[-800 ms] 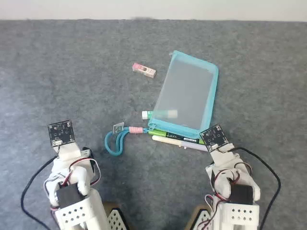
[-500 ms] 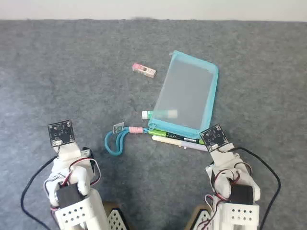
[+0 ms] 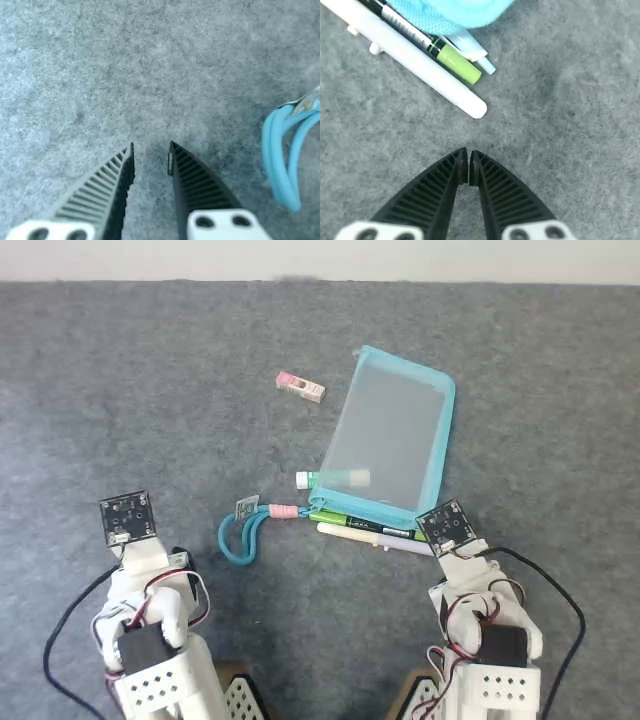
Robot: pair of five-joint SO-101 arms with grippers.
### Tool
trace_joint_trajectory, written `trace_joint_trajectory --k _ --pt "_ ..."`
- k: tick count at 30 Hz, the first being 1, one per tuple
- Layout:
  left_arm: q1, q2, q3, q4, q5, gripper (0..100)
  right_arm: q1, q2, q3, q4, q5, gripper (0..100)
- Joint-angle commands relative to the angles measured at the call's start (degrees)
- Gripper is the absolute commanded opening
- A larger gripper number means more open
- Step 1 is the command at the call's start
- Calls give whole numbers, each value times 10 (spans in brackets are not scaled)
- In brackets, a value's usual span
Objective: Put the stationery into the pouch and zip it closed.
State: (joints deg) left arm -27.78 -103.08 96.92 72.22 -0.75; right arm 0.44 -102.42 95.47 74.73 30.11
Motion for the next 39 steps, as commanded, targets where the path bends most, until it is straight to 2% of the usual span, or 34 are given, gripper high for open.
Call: trace_joint_trajectory --k 1,24,27,31,34,39 --pt "4 -14 -6 3 9 105 4 -2 10 4 -4 41" --pt "4 -14 -6 3 9 105 7 -2 10 3 -4 43" --pt "4 -14 -6 3 9 105 12 -2 8 -27 3 45" --pt "4 -14 -6 3 9 105 35 -3 -5 -102 56 41" --pt "4 -14 -6 3 9 105 39 -2 -46 -128 33 41" --pt "4 -14 -6 3 9 105 -6 9 -154 -127 -7 44"
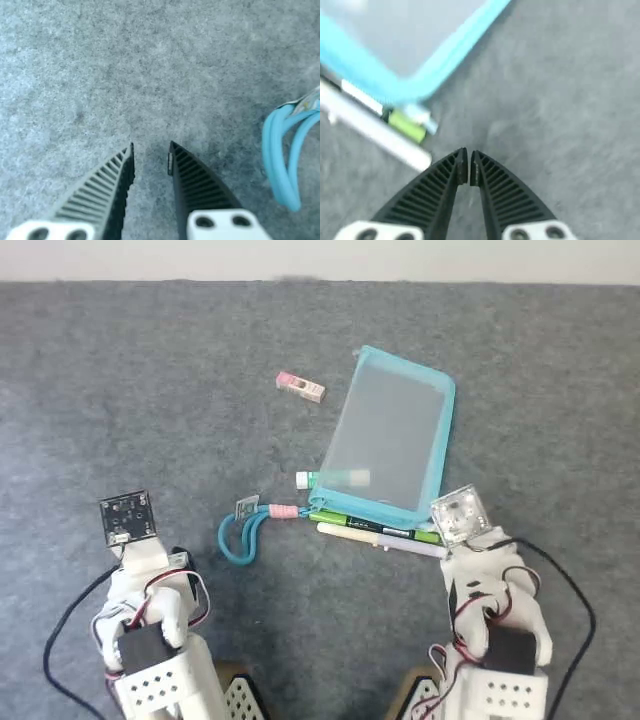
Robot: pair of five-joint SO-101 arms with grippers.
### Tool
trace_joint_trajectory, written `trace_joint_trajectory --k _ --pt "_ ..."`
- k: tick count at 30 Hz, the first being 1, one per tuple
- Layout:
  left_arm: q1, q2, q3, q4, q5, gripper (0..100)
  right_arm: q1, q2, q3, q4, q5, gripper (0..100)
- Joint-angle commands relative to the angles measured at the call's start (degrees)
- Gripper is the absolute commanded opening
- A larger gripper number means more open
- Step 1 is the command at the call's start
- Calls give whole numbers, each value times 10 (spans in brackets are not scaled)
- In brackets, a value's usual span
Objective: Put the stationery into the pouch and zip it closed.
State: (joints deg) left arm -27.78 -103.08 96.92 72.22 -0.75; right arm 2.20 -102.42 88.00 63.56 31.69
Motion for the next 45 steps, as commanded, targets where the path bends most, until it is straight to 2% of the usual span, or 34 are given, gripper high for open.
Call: trace_joint_trajectory --k 1,4,8,13,17,22,24,29,33,35,41,45 --pt "4 -14 -6 3 9 105 -31 21 -103 -15 -29 44" --pt "4 -14 -6 3 9 105 -45 115 -196 -16 -36 45" --pt "4 -14 -6 3 9 105 -71 357 -361 -14 -64 45" --pt "4 -14 -6 3 9 105 -180 661 -535 37 -122 45" --pt "4 -14 -6 3 9 105 -278 785 -574 3 -193 52" --pt "4 -14 -6 3 9 105 -375 845 -577 -57 -215 139" --pt "4 -14 -6 3 9 105 -390 865 -577 -80 -255 144" --pt "4 -14 -6 3 9 105 -397 925 -577 -161 -418 147" --pt "4 -14 -6 3 9 105 -448 955 -583 -220 -640 149" --pt "4 -14 -6 3 9 105 -465 962 -586 -221 -726 156" --pt "4 -14 -6 3 9 105 -484 958 -590 -199 -773 305" --pt "4 -14 -6 3 9 105 -508 935 -586 -154 -792 283"
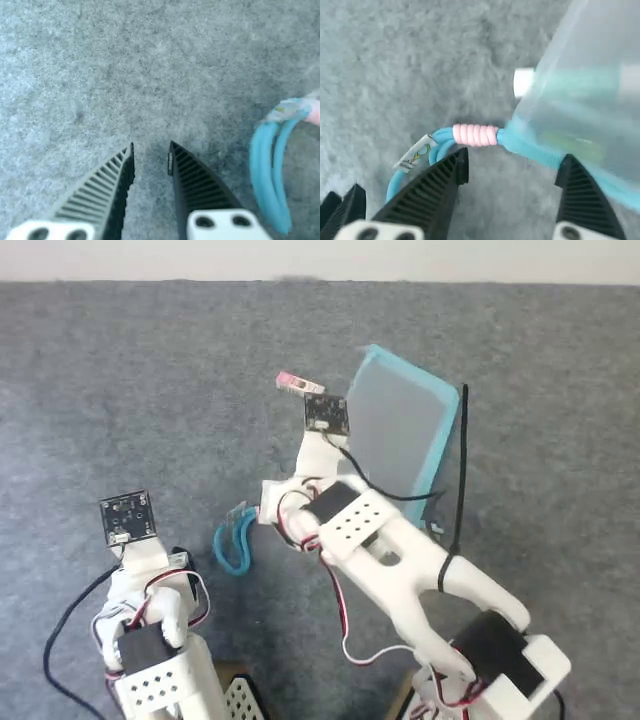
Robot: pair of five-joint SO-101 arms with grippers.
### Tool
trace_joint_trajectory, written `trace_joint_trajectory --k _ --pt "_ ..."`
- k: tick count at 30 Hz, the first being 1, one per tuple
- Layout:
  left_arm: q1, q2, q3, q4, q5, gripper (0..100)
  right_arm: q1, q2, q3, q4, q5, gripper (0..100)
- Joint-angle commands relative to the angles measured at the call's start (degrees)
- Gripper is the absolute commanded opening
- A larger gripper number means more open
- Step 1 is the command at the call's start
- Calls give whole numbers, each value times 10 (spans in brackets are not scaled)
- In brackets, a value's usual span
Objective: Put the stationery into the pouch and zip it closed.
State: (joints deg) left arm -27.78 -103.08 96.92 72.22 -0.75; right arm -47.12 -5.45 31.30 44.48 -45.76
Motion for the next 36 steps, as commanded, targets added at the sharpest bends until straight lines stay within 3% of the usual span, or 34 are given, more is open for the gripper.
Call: trace_joint_trajectory --k 1,8,11,16,25,31,36 --pt "4 -14 -6 3 9 105 -15 -41 -21 51 -18 269" --pt "4 -14 -6 3 9 105 -8 -57 -19 65 15 245" --pt "4 -14 -6 3 9 105 44 -57 -18 75 94 245" --pt "4 -14 -6 3 9 105 135 -60 -18 109 149 243" --pt "4 -14 -6 3 9 105 45 -109 -65 213 125 245" --pt "4 -14 -6 3 9 105 13 -107 -65 185 111 245" --pt "4 -14 -6 3 9 105 -41 -39 -65 114 9 243"
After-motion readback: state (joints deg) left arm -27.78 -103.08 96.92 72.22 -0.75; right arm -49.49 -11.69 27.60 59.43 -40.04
